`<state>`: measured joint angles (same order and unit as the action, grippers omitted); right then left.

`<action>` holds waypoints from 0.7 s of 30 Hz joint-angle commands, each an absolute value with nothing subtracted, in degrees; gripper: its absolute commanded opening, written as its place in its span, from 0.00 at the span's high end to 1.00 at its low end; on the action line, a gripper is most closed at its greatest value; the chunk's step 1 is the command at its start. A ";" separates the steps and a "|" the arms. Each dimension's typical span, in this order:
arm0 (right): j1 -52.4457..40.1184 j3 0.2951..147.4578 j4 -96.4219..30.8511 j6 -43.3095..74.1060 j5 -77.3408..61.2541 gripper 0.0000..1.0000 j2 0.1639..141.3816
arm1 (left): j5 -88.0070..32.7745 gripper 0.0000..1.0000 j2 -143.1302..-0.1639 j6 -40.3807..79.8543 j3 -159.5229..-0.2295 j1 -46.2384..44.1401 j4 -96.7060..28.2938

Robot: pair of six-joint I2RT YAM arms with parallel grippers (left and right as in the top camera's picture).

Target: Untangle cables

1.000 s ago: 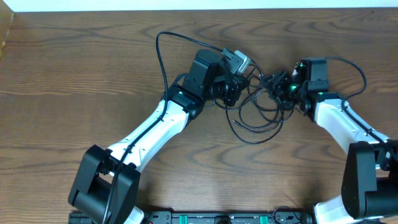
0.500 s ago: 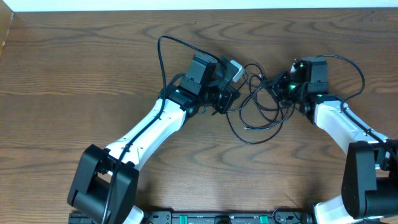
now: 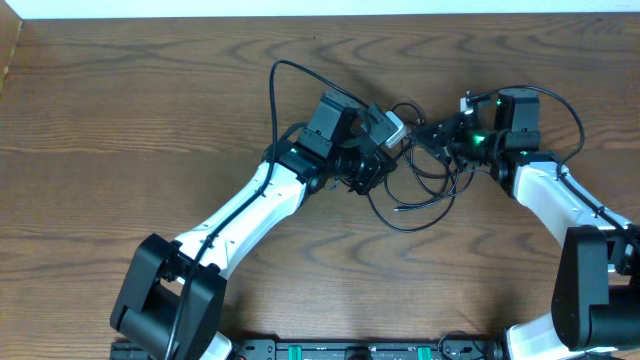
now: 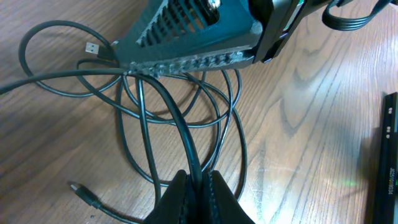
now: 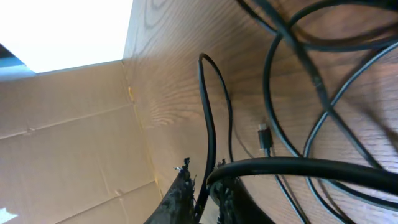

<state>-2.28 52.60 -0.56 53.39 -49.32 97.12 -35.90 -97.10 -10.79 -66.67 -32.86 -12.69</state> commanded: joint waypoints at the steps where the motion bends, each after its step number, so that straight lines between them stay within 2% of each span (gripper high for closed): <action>1: -3.77 52.31 -0.43 53.49 -51.22 0.87 97.73 | -36.86 0.92 -96.99 -12.01 -67.42 -33.19 -12.84; 8: -5.58 52.31 -0.40 57.04 -51.16 0.81 97.73 | -36.88 0.92 -96.99 -11.99 -67.40 -33.32 -12.82; 11: -5.91 52.31 -0.43 57.21 -51.18 0.85 97.73 | -36.86 0.92 -96.99 -12.01 -67.40 -33.71 -12.82; 13: -6.15 52.31 -0.43 57.21 -51.18 0.99 97.73 | -36.86 0.92 -96.99 -12.38 -67.42 -34.02 -12.82; 18: -6.15 52.31 -0.36 52.77 -46.74 0.98 97.73 | -36.56 0.92 -96.99 -12.64 -67.40 -34.04 -12.88; 19: -6.15 52.31 -0.36 50.78 -44.80 0.99 97.73 | -35.66 0.88 -96.99 -12.62 -67.40 -34.04 -12.97; 20: -6.02 52.34 -0.36 47.83 -41.87 0.99 97.73 | -33.63 0.77 -96.99 -12.62 -67.42 -34.04 -13.52; 21: -5.48 52.53 -0.27 46.52 -40.80 0.99 97.71 | -32.27 0.71 -96.99 -12.62 -67.40 -34.04 -14.48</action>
<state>-5.87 52.60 -0.43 52.64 -46.19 97.12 -35.18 -97.10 -12.03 -66.67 -33.95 -13.19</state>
